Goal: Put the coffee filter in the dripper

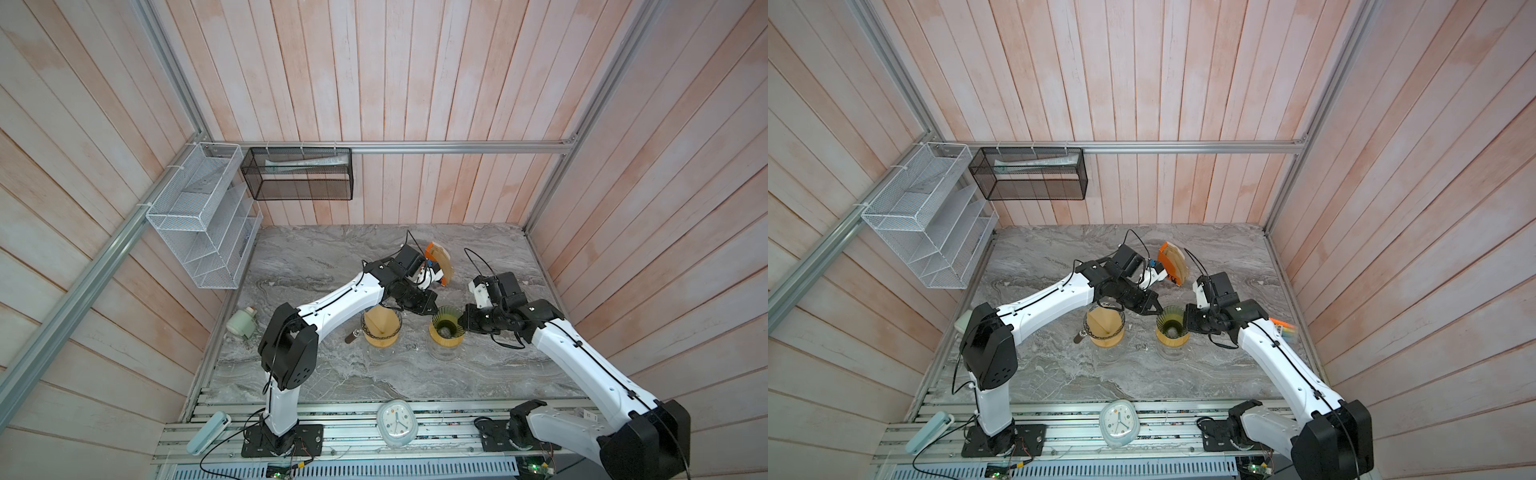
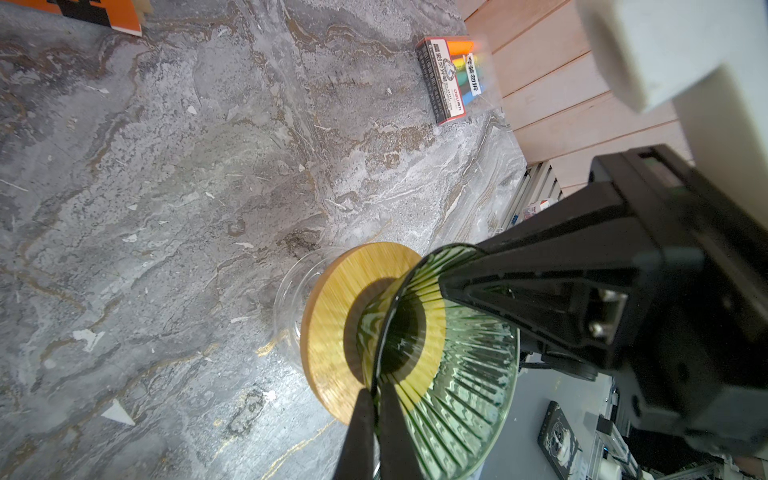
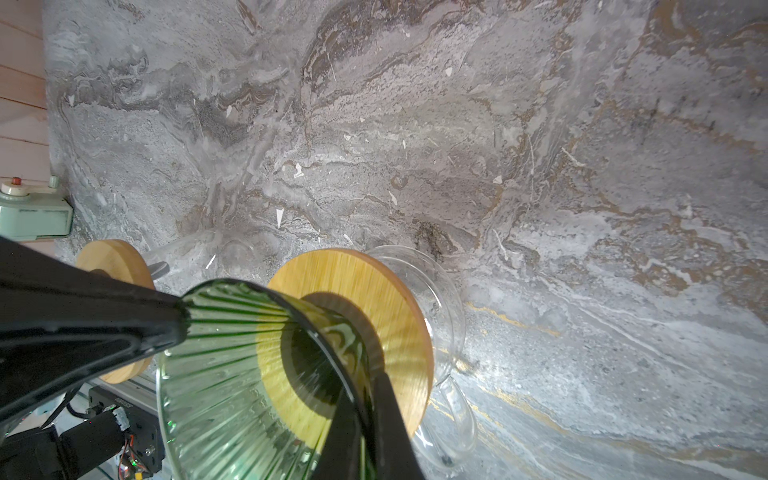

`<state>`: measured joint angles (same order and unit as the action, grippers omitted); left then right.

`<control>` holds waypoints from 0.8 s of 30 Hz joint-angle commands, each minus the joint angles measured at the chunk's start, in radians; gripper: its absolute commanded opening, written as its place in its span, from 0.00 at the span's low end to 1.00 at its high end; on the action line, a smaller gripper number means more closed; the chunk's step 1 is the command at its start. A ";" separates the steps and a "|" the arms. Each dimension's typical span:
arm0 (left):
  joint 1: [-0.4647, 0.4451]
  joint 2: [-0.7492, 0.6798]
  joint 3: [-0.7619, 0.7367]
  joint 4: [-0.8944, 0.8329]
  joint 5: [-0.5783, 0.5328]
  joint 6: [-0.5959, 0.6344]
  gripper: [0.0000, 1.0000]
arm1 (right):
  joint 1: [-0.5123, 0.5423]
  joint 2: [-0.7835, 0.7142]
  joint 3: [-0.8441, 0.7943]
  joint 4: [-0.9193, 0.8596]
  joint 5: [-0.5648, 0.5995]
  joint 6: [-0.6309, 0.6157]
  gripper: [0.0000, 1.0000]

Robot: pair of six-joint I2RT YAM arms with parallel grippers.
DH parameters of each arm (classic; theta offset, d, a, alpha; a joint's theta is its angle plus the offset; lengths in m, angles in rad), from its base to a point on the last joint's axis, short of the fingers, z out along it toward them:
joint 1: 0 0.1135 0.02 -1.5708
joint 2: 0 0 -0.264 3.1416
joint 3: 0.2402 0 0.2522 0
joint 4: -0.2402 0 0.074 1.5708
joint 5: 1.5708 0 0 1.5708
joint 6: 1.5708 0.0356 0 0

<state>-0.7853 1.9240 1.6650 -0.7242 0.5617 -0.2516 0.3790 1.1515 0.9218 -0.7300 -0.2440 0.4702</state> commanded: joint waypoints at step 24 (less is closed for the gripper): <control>-0.019 -0.051 -0.014 0.014 -0.089 0.034 0.04 | 0.015 0.050 0.136 -0.073 0.001 -0.036 0.23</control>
<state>-0.7971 1.9091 1.6642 -0.7139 0.4953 -0.2352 0.3901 1.2026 1.0283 -0.7937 -0.2401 0.4435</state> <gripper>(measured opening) 0.054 0.225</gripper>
